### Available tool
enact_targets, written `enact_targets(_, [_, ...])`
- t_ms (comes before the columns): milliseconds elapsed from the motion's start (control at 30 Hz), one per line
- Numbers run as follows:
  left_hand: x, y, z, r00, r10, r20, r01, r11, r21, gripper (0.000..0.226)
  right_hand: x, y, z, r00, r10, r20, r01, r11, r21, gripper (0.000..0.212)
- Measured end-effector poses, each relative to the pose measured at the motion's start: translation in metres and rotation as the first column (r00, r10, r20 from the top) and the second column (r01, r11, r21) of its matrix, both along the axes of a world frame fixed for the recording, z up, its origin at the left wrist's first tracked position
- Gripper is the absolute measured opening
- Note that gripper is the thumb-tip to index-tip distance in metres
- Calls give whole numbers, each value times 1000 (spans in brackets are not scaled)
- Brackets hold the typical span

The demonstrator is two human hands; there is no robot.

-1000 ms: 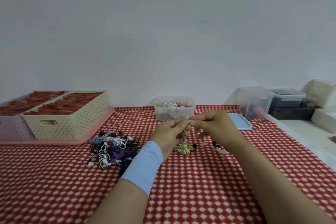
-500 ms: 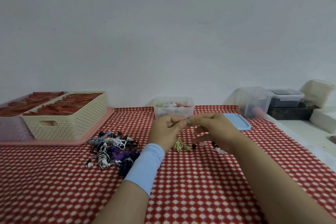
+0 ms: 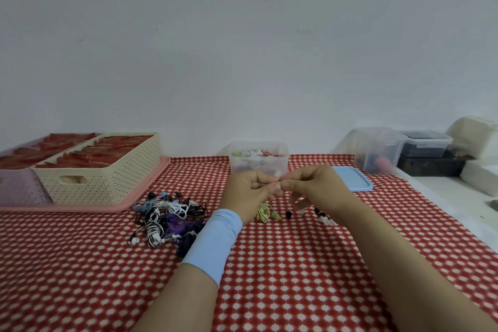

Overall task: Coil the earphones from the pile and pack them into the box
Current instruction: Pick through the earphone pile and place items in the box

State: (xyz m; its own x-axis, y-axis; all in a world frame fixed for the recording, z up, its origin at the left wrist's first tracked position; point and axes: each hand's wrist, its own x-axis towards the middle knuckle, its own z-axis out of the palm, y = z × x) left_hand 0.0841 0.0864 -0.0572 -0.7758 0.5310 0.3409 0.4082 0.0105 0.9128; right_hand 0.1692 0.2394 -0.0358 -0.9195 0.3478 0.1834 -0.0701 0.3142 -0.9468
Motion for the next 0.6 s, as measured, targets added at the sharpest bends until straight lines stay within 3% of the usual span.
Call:
enact_targets(133, [-4,0,0,1000,8,10,-8,1000,-10,9,1,1,2,999,53,3,-53,997,-50,15])
enact_targets(233, [-6,-2,-1,1000,-2,24,3,999,-41,13,2,3,1,994,105,18,-105,994,-1,23])
enact_targets(367, [-8,-2,-2,997,-26,74,30,998,-54,11,1,4,0,995,95,7,-95,991,92,15])
enact_targets(600, [-7,0,-2,985,-46,167,50,999,-19,9,-1,3,-1,996,80,-30,-76,992,105,13])
